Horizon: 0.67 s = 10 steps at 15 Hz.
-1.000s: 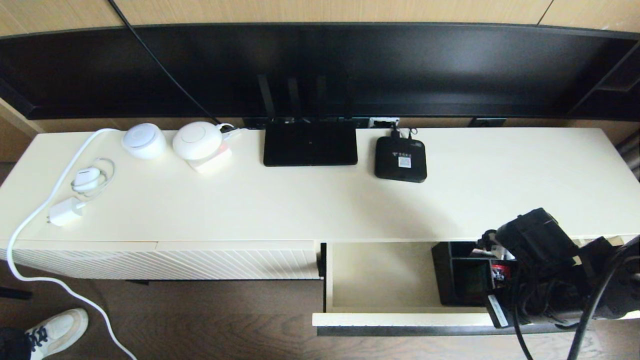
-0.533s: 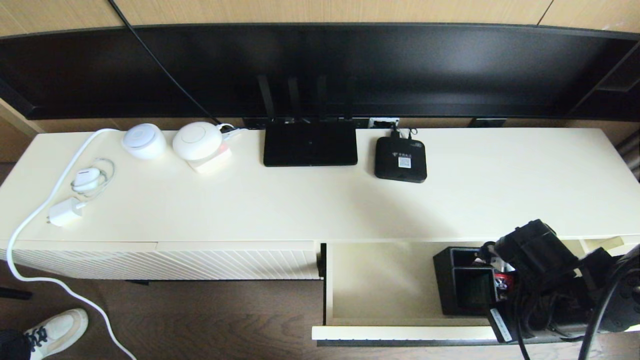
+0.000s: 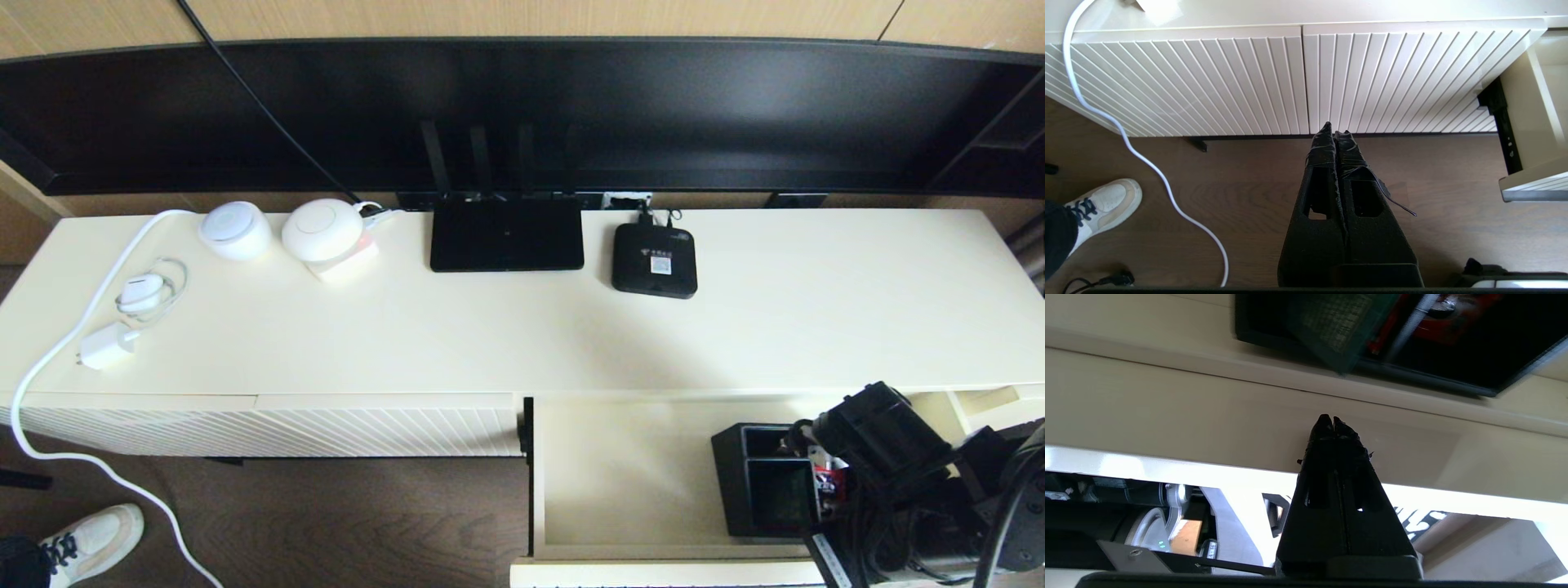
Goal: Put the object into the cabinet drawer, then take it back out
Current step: Open the drawer, then take the storage box out of the drawer and put it on the table
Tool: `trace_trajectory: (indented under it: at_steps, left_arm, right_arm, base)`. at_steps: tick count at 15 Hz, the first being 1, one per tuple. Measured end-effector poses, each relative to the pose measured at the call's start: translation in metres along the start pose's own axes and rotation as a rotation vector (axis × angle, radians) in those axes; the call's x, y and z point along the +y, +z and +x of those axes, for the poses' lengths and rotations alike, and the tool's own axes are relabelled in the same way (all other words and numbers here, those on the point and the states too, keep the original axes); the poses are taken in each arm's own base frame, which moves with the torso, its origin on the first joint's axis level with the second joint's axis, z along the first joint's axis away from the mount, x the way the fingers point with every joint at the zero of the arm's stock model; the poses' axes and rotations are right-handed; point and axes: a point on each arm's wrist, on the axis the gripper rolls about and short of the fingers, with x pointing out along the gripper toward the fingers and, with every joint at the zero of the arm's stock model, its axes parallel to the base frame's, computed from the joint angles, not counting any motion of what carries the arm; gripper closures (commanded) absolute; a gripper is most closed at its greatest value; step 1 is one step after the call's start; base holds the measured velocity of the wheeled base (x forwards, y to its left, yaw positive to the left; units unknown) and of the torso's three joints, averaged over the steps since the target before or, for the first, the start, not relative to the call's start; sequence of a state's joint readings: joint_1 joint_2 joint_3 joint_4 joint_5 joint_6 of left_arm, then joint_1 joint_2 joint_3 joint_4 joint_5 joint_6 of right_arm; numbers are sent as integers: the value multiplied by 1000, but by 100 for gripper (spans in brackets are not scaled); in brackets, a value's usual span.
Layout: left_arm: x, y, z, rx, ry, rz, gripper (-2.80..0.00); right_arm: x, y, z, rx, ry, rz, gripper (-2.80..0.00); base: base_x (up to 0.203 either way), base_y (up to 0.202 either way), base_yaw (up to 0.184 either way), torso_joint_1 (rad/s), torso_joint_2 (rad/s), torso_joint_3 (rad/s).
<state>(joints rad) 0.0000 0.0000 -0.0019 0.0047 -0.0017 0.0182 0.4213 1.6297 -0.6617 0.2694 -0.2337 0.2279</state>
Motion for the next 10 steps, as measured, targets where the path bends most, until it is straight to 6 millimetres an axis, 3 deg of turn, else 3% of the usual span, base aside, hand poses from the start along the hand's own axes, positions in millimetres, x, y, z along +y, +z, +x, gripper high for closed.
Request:
trace_trajectory:
  at_steps: [6,10]
  left_arm:
    - [0,0,0,0,0,0,0]
    - [0,0,0,0,0,0,0]
  right_arm:
    - [-14,29,-25,-151,-36,97,0]
    - [-28,35,-37,-173,-41,219,0]
  base:
    - [0,0,0,0,0,0]
    - [0,0,0,0,0,0]
